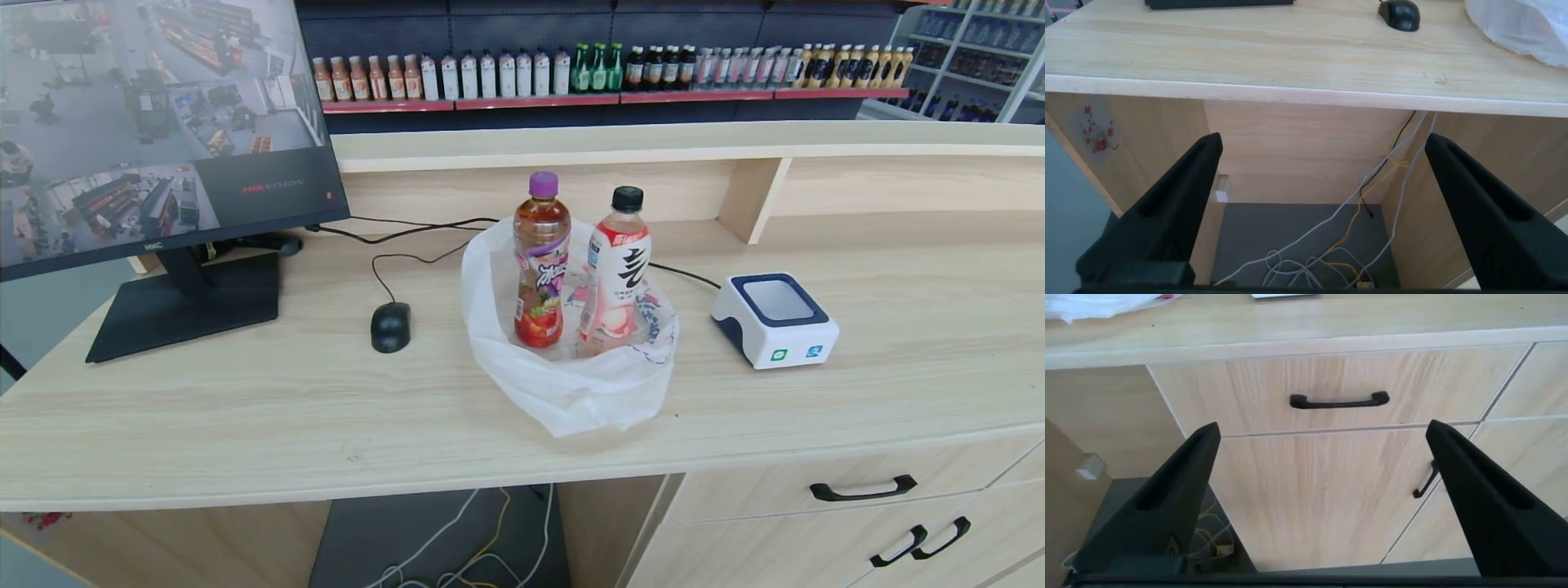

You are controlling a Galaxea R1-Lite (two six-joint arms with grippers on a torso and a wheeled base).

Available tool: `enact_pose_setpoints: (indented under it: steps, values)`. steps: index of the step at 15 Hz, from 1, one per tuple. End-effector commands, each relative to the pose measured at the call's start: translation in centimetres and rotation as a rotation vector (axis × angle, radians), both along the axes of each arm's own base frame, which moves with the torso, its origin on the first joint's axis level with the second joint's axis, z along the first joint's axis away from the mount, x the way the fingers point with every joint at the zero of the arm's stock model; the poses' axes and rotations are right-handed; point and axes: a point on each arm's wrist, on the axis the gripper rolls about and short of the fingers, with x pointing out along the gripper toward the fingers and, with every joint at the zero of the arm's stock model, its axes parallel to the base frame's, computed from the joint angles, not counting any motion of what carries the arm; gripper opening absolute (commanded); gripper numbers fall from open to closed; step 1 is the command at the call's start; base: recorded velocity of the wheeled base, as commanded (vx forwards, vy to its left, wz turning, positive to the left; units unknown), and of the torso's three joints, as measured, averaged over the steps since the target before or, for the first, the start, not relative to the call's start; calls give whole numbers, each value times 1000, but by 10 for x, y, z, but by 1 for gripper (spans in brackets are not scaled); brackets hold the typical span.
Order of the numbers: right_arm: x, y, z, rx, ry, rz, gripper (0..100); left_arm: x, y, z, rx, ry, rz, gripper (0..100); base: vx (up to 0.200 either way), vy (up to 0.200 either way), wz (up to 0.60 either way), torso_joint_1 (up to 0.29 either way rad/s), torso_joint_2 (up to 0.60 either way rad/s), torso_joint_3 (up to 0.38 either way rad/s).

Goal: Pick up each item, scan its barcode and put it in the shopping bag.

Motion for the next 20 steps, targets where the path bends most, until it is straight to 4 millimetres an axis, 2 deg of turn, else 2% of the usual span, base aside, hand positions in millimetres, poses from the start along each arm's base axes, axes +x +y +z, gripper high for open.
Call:
enact_pose_setpoints:
  steps: [1,5,14,18,20]
  values:
    - [-2,0,-1,2,-24,0,100,0,0,0,-2,-1,1,100,0,0,0,0,0,0]
    - [-2,0,-1,0,-24,0,100,0,0,0,6,1,1,100,0,0,0,0,0,0]
    - [-2,0,-1,0,-24,0,100,0,0,0,6,1,1,100,0,-200,0,3,4,1]
    - [-2,0,-1,2,-24,0,100,0,0,0,-1,-1,1,100,0,0,0,0,0,0]
    - [-2,0,-1,2,-24,0,100,0,0,0,-1,1,1,100,-200,0,0,5,0,2]
